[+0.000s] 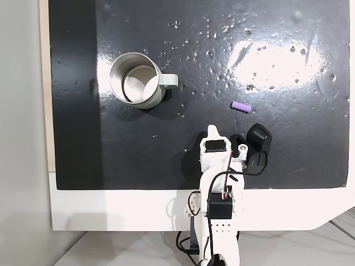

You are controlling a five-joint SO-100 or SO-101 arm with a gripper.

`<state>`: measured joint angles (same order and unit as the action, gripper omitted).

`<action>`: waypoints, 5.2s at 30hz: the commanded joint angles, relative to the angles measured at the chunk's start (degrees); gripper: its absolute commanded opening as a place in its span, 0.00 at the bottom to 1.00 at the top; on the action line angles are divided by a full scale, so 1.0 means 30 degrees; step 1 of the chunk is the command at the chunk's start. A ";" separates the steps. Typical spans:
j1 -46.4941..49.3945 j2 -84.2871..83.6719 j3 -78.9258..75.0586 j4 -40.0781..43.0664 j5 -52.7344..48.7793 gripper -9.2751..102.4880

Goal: Grasp a pengrip and put it in the cup.

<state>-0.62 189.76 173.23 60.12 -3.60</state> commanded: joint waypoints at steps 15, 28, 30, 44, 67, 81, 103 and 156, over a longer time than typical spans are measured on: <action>0.1201 0.0117 -0.2021 -0.0088 -0.1230 0.08; 0.3311 -0.7412 -0.9902 0.0762 -0.2139 0.11; 0.3486 -0.8906 -1.0811 0.0937 -0.2080 0.11; 0.4922 -1.9834 -1.8340 0.3428 -0.2051 0.24; 0.4687 -3.1377 -2.3994 0.4482 -0.1055 0.29; 0.6064 -3.7910 -2.6631 0.4336 -0.1318 0.29; 0.5918 -3.9932 -2.7949 0.4805 -0.1641 0.08; -1.0020 -4.1895 -4.9717 1.3477 0.5361 0.08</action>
<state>-29.62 63.54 27.25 101.78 12.30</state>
